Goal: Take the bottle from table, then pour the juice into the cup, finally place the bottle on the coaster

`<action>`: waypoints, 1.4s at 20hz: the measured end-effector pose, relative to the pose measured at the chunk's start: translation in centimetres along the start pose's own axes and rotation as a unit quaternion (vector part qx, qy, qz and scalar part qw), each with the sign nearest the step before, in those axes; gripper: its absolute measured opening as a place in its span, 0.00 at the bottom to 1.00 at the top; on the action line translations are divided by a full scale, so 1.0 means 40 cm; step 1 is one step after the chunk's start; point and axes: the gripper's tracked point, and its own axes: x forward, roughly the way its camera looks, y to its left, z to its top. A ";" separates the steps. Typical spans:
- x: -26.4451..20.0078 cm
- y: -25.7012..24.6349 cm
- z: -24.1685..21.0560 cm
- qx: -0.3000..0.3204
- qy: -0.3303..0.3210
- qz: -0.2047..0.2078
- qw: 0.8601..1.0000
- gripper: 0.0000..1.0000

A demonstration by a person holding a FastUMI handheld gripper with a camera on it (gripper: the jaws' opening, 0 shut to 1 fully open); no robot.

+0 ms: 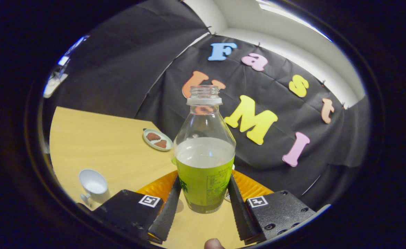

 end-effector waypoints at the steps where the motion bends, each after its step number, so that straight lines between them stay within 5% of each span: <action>1: 0.005 -0.018 0.008 0.028 -0.004 -0.003 1.000 0.77; 11: 0.166 0.020 -0.081 0.215 0.002 0.037 0.976 0.77; 28: 0.339 0.187 -0.306 0.236 0.083 0.077 0.965 0.78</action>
